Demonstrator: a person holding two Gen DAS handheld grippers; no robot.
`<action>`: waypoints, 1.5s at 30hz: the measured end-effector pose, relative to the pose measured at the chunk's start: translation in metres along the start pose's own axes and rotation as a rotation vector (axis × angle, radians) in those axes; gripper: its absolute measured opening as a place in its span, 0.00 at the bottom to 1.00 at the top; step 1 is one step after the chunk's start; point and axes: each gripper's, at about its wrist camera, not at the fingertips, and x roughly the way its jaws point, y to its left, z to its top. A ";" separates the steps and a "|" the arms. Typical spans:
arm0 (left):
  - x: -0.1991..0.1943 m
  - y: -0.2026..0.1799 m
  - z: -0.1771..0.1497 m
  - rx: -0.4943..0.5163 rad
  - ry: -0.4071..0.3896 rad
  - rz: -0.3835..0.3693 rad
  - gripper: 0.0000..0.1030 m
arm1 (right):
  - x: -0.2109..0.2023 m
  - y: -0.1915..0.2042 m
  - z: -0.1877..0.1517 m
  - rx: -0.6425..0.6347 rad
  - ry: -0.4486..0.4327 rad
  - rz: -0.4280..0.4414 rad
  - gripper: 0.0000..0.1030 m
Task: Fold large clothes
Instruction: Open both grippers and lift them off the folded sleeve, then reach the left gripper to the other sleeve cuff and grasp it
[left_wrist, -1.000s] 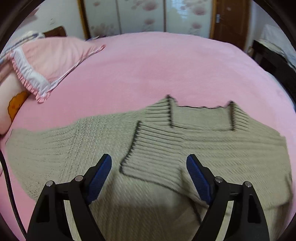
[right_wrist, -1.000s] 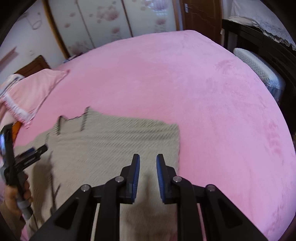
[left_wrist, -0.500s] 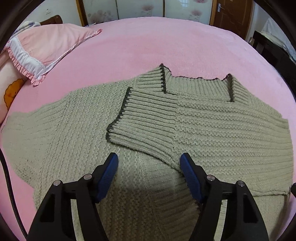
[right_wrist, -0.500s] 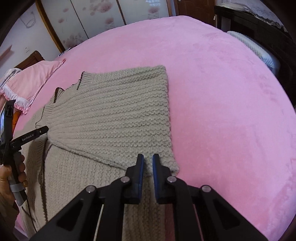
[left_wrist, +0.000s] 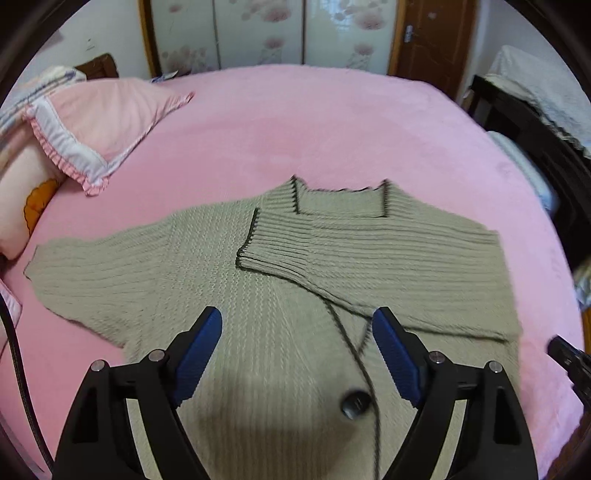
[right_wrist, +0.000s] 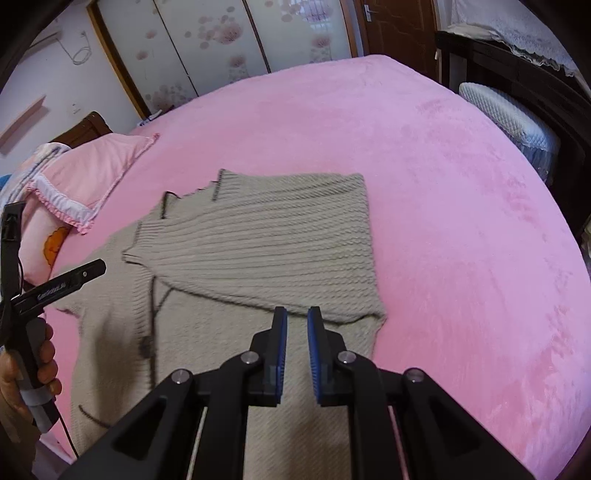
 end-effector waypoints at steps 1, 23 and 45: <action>-0.010 0.000 -0.003 0.001 -0.009 -0.010 0.81 | -0.007 0.004 -0.002 0.001 -0.003 0.007 0.12; -0.177 0.094 -0.067 0.085 -0.092 -0.109 0.86 | -0.134 0.148 -0.024 -0.081 -0.118 0.122 0.43; 0.020 0.439 -0.053 -0.492 0.101 0.082 0.84 | 0.050 0.362 -0.010 -0.353 -0.087 0.055 0.43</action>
